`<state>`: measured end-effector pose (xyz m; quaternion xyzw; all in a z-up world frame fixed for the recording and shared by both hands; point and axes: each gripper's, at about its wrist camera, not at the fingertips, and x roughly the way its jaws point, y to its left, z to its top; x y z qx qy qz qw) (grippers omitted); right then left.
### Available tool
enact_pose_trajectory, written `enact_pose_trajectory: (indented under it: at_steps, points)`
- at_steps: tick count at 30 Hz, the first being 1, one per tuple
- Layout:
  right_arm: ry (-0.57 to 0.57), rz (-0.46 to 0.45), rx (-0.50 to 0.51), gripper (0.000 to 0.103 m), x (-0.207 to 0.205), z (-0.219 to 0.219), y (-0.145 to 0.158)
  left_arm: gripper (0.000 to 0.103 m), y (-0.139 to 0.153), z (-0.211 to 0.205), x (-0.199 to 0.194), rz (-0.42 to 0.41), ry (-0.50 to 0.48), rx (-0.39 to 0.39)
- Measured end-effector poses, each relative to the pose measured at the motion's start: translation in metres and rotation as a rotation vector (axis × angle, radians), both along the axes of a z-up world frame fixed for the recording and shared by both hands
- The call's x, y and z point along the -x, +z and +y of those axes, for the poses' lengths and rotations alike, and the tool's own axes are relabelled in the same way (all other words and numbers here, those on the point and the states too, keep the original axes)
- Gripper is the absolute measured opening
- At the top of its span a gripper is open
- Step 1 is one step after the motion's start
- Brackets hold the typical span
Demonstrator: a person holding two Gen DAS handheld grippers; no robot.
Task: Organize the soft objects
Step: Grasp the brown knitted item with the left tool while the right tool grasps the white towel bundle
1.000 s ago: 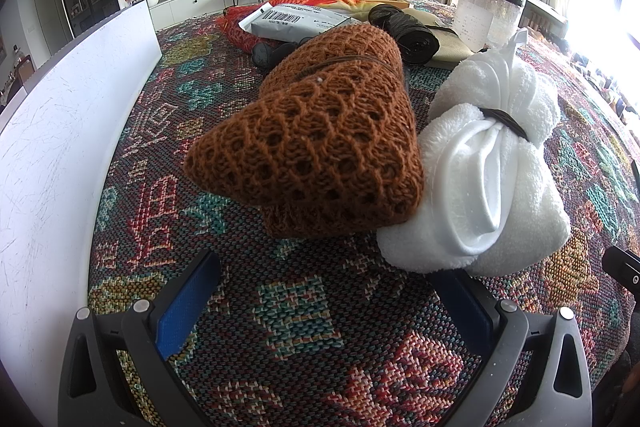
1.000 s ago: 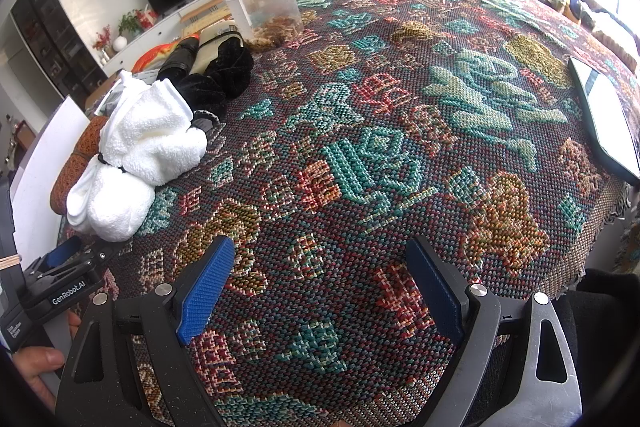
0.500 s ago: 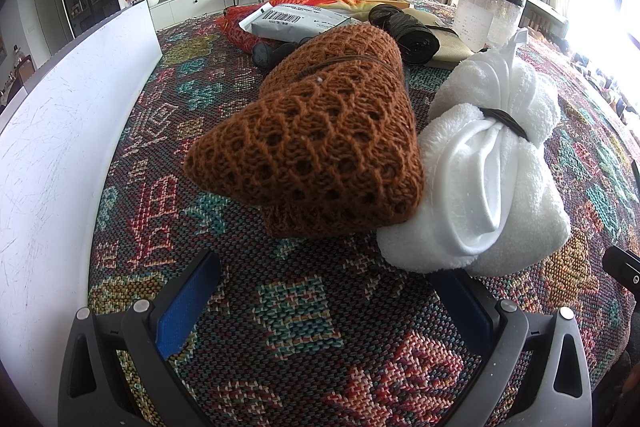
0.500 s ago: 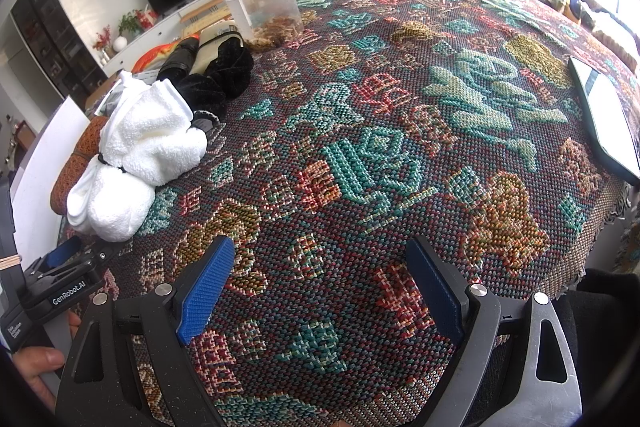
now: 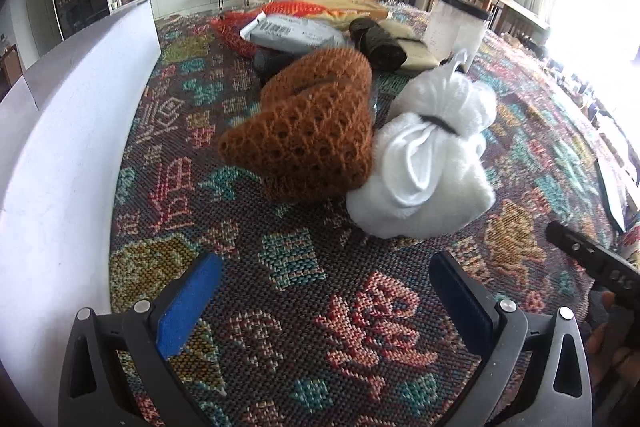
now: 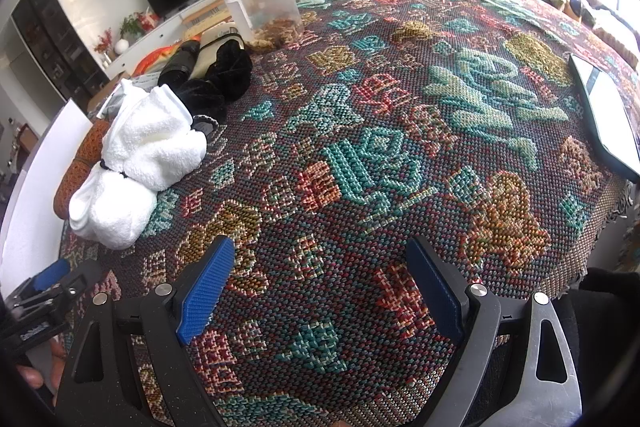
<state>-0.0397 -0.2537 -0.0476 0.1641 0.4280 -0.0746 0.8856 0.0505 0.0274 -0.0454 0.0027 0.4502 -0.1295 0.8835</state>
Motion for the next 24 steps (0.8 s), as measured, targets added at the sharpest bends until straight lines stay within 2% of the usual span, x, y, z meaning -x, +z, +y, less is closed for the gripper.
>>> enact_pose_trajectory:
  at_steps: [3, 6, 9, 12, 13, 14, 15, 17, 19, 22, 24]
  points:
    - [0.0, 0.001, 0.001, 0.09, 0.0, 0.0, 0.0, 0.103, 0.029, 0.002, -0.006, -0.047, -0.01, 0.037]
    - [0.0, 0.0, -0.001, 0.09, 0.0, 0.0, 0.0, 0.103, 0.047, -0.005, -0.039, -0.038, -0.016, 0.059]
    - [0.0, -0.001, -0.003, 0.09, 0.0, 0.0, 0.0, 0.103, 0.038, -0.016, -0.087, 0.058, -0.03, 0.068]
    - [0.001, -0.015, -0.029, 0.09, 0.001, -0.003, 0.0, 0.102, 0.008, -0.022, -0.127, 0.222, -0.044, 0.049]
    - [0.006, -0.029, -0.056, 0.09, 0.002, -0.005, 0.001, 0.093, 0.001, -0.019, -0.133, 0.25, -0.042, 0.076]
    - [0.018, -0.051, -0.1, 0.09, 0.004, -0.008, 0.002, 0.083, 0.001, -0.012, -0.135, 0.249, -0.017, 0.103]
    - [0.04, -0.078, -0.145, 0.09, 0.006, -0.009, 0.004, 0.064, 0.003, -0.004, -0.133, 0.24, 0.008, 0.113]
    - [0.119, -0.125, -0.192, 0.09, 0.004, 0.001, 0.012, 0.061, 0.012, 0.011, -0.125, 0.217, 0.028, 0.185]
    - [0.228, -0.146, -0.24, 0.09, -0.013, 0.024, 0.02, 0.059, 0.024, 0.023, -0.112, 0.185, 0.045, 0.195]
    - [0.306, -0.099, -0.342, 0.09, -0.058, 0.066, 0.027, 0.059, 0.043, 0.037, -0.089, 0.124, 0.068, 0.189]
    - [0.3, -0.047, -0.351, 0.09, -0.092, 0.092, 0.024, 0.059, 0.055, 0.045, -0.078, 0.097, 0.09, 0.2]
